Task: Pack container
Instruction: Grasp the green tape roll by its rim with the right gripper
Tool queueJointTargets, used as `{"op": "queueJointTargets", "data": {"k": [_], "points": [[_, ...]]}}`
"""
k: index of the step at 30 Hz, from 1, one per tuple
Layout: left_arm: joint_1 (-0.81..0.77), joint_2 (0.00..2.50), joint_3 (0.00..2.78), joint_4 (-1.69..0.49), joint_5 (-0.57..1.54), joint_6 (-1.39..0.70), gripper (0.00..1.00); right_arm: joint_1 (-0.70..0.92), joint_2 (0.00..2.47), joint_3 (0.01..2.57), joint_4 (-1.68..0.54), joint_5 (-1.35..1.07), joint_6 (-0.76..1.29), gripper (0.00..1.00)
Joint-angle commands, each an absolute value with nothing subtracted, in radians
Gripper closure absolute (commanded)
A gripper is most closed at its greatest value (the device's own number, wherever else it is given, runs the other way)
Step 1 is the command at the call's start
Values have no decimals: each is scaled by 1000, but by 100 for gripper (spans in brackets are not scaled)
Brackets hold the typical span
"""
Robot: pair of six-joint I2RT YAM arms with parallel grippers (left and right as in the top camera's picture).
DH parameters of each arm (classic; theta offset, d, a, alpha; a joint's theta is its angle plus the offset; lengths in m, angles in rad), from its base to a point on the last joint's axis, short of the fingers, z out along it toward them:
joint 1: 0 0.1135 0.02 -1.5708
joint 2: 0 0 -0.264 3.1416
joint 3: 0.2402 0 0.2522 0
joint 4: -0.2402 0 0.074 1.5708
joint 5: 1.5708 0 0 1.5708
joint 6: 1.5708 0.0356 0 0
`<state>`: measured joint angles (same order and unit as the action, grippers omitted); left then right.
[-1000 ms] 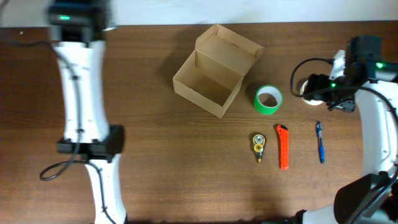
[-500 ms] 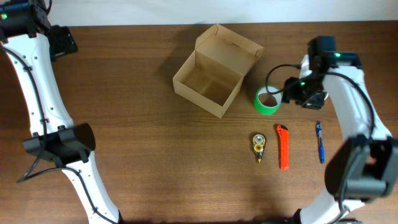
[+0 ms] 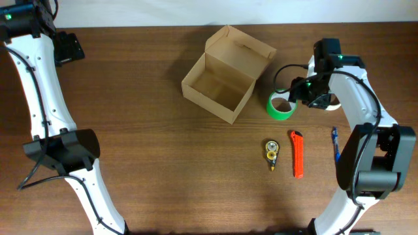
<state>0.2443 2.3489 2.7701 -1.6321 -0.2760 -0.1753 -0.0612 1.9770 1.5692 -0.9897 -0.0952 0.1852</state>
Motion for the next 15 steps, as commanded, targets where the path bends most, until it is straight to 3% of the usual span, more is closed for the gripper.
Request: {"op": "queueJointTargets", "data": {"k": [1,5,9,15], "points": [[248,2340,2762,-1628,-268,-170,0,-50,2001,1583,-974,-100,201,35],[248,2340,2762,-1628,-268,-170,0,-50,2037,1583,-973,-93,204,37],[248,2340,2762,-1628,-268,-170,0,-50,2078,1583,-979,-94,213,46],[248,2340,2762,-1628,-268,-170,0,-46,2122,1582,-980,-93,219,73]]}}
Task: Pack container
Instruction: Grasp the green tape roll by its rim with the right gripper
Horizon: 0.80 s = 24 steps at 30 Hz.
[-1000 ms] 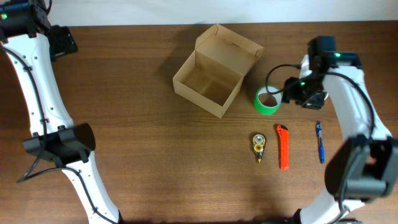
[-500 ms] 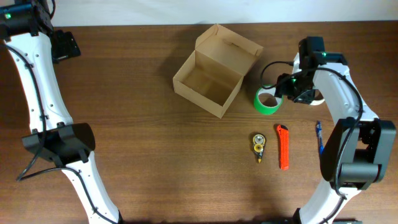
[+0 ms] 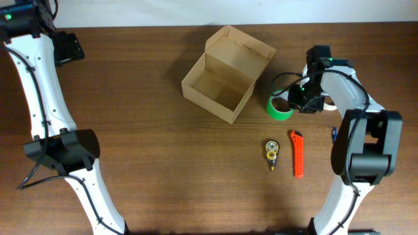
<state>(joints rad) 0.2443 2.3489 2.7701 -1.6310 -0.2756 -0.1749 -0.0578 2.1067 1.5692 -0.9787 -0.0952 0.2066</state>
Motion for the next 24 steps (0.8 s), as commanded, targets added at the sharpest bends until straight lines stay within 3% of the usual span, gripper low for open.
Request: {"op": "queueJointTargets", "data": {"k": [1,3,13,24], "points": [[248,2340,2762,-1628,-268,-170,0,-46,2128,1582,-980,-93,219,82],[248,2340,2762,-1628,-268,-170,0,-46,2132,1582,-979,-93,219,96],[248,2340,2763,-1628,-268,-170,0,-46,2119,1720,-1055,-87,191,96],[248,2340,2762,-1628,-268,-170,0,-18,2099,2368,-1364,-90,90,96]]}}
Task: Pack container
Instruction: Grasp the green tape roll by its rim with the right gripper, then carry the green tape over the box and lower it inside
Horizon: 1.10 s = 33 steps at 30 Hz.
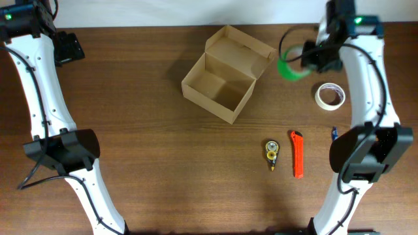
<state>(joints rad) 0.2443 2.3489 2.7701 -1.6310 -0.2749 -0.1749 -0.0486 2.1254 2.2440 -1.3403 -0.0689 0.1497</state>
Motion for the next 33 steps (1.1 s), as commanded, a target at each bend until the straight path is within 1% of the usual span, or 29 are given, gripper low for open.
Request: {"op": "queueJointTargets", "data": {"k": [1,4,9,15,25,33], "points": [[248,2340,2763,-1628,-268,-170,0,-7,2099,2406,-1370,-118,69,97],[248,2340,2762,-1628,-268,-170,0,48,2099,2477,-1375,-177,8,96],[248,2340,2763,-1628,-268,-170,0,190,2110,2484,-1393,-162,-126,96],[248,2340,2763,-1628,-268,-170,0,339,2177,2484,-1377,-96,-160,96],[248,2340,2762,-1628,-268,-170,0,416,2359,2484,-1326,-52,-168,96],[248,2340,2763,-1628,-268,-170,0,419,2405,2484,-1270,-44,-157,96]]}}
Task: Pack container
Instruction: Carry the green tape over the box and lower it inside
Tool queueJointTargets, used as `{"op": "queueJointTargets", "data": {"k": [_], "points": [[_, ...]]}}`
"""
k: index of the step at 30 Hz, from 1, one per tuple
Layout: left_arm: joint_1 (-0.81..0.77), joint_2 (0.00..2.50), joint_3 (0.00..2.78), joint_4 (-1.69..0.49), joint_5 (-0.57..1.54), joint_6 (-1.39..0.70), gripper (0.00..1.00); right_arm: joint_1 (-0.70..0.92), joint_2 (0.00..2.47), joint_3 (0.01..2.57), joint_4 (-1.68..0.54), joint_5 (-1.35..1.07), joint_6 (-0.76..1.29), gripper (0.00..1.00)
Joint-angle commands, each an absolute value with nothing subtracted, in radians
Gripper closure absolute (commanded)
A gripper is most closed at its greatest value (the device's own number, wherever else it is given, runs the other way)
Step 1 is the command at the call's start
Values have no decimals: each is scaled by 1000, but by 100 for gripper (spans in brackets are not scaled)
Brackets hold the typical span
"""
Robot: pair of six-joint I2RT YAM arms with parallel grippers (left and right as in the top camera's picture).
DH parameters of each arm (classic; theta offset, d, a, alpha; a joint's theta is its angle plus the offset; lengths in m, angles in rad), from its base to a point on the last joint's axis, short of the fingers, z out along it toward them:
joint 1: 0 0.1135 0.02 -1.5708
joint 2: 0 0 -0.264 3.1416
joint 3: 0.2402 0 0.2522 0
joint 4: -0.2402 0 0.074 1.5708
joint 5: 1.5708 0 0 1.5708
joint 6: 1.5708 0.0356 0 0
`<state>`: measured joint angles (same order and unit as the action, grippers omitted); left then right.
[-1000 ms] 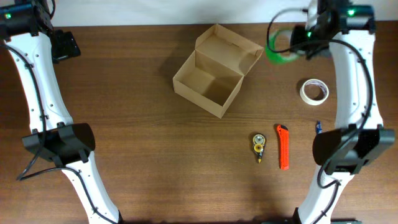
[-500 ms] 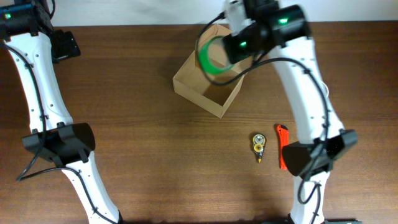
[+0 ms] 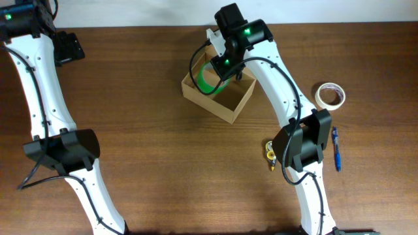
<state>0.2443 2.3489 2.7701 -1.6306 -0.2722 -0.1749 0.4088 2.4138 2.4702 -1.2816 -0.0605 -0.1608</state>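
Observation:
The open cardboard box [image 3: 210, 108] stands at the back middle of the table. My right gripper [image 3: 219, 70] reaches over its opening from the right, shut on the green tape roll [image 3: 207, 80]. The roll hangs tilted over the left part of the box's inside. The arm hides most of the box's raised flap. My left gripper [image 3: 66, 47] is far off at the back left corner, and its fingers cannot be made out.
A white tape roll [image 3: 330, 94] lies at the right, with a blue pen [image 3: 336, 147] nearer the front. A small yellow and black object [image 3: 271, 155] lies beside the right arm's lower joint. The wooden table [image 3: 157, 163] is bare around the box's left and front.
My right gripper, holding the green tape roll, was raised at the back right of the box. It is now over the box's opening with the roll inside the box's outline.
The green roll lay on the table right of the box with my right gripper beside it, then closer on it. Later the gripper held the roll lifted off the table at the back right. Now it holds it over the box. The left arm has stayed put.

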Motion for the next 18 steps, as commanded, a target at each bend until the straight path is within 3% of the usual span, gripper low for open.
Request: {"op": "queueJointTargets", "data": {"k": [1,18], "points": [[248,2340,2762,-1628,-268,-170,0,419,2410,2484,-1265,-44,-157,96],[248,2340,2762,-1628,-268,-170,0,419,2488,2483,-1140,-43,-157,96]]}}
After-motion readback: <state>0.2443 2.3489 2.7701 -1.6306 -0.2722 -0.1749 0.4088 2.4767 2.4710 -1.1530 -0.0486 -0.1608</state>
